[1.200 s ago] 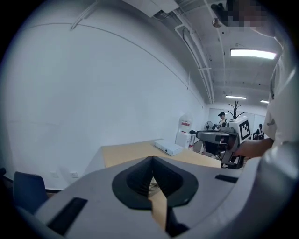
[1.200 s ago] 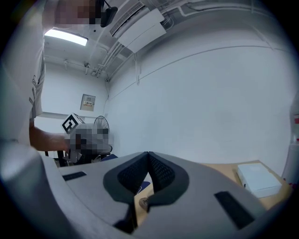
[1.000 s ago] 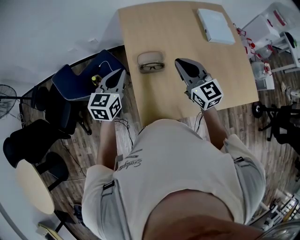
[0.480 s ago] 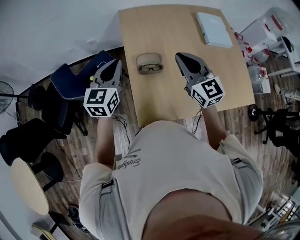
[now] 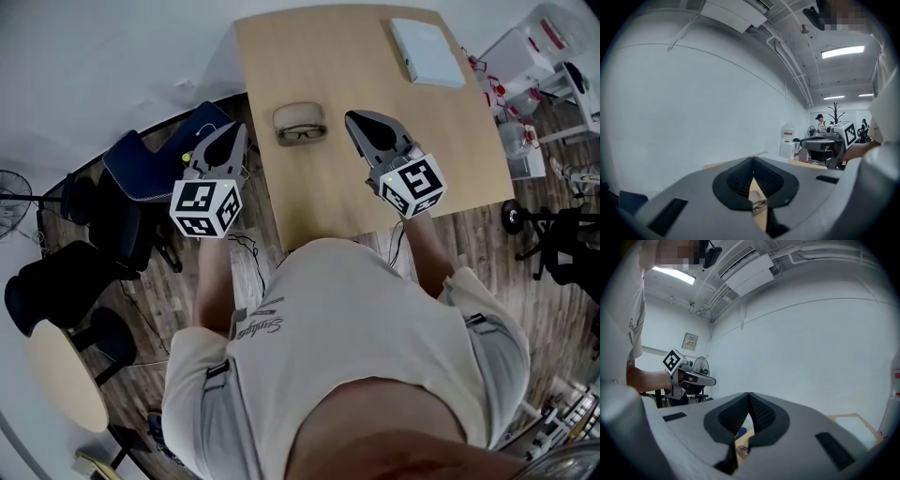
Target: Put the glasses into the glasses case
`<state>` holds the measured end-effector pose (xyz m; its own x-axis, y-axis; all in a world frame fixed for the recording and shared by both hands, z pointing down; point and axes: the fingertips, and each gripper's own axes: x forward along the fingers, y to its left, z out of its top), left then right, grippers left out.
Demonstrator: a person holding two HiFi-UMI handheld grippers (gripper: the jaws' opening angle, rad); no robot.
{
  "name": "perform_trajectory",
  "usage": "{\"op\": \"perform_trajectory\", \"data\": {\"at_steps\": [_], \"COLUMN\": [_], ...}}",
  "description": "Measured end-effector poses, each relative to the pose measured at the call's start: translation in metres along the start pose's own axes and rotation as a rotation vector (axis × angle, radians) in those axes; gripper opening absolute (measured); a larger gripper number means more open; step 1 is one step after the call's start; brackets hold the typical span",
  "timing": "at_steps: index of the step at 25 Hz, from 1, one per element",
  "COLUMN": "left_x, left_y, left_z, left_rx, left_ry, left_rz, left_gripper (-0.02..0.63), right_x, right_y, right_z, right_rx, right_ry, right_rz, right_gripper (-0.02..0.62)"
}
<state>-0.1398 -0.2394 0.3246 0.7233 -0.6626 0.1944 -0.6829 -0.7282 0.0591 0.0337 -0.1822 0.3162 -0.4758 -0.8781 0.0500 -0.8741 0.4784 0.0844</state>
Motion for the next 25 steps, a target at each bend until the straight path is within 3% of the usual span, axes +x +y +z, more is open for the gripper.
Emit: {"op": "perform_trajectory", "data": {"at_steps": [25], "left_x": [0.011], "left_y": [-0.01], "left_z": [-0.008], "left_rx": [-0.033], "left_ry": [0.02], "left_rz": [-0.034], "left_gripper": [0.015], "right_x": [-0.002], "right_y": [-0.008], "right_z": [-0.017], "right_rx": [0.025], "right_ry": [0.036], "right_rz": [0.008], "right_gripper": [-0.005]}}
